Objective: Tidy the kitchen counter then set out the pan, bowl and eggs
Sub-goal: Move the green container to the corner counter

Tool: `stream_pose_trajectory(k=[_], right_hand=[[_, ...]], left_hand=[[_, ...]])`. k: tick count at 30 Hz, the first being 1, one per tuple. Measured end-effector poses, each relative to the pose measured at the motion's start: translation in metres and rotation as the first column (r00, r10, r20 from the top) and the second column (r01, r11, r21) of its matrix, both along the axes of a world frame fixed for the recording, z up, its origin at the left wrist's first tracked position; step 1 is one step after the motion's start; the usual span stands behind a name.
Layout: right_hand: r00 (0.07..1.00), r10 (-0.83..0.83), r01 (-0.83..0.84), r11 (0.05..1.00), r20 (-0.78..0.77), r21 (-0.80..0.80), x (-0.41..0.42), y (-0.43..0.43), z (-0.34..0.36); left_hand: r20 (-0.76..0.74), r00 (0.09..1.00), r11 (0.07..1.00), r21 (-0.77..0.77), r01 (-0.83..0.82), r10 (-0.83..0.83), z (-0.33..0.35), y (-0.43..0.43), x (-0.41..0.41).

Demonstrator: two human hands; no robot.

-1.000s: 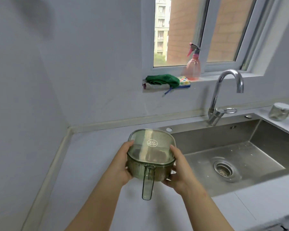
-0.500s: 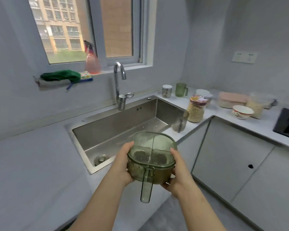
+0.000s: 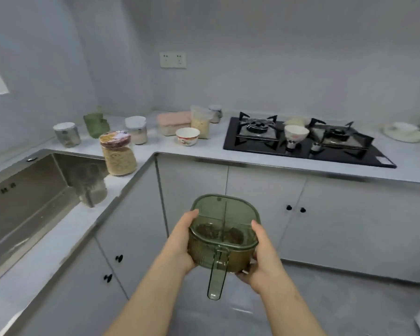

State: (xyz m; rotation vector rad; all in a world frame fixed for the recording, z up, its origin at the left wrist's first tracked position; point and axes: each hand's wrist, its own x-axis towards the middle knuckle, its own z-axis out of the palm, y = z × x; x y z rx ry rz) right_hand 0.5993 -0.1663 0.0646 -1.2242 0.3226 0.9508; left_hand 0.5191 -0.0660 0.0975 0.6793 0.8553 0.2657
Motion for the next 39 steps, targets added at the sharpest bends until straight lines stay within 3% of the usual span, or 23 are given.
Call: stream_pose_trajectory(k=[8, 19, 26, 33, 39], right_hand=[[0.937, -0.344, 0.342, 0.939, 0.051, 0.044, 0.136, -0.028, 0.009], [0.737, -0.675, 0.673, 0.737, 0.021, 0.064, 0.279, -0.106, 0.012], [0.673, -0.74, 0.734, 0.671, 0.027, 0.103, 0.381, -0.191, 0.013], [0.672, -0.733, 0.729, 0.68, 0.107, 0.078, 0.5, -0.297, 0.037], [0.665, -0.74, 0.737, 0.672, 0.098, 0.074, 0.587, -0.339, 0.027]], left_hand=[[-0.034, 0.961, 0.959, 0.06, 0.277, -0.276, 0.01, -0.011, 0.173], [-0.02, 0.806, 0.804, 0.063, 0.592, -0.592, 0.02, -0.083, 0.359], [0.001, 0.765, 0.763, 0.066, 0.643, -0.644, 0.014, -0.168, 0.474], [0.034, 0.745, 0.746, 0.019, 0.666, -0.666, 0.024, -0.265, 0.598], [0.017, 0.748, 0.747, -0.028, 0.664, -0.664, 0.019, -0.303, 0.684]])
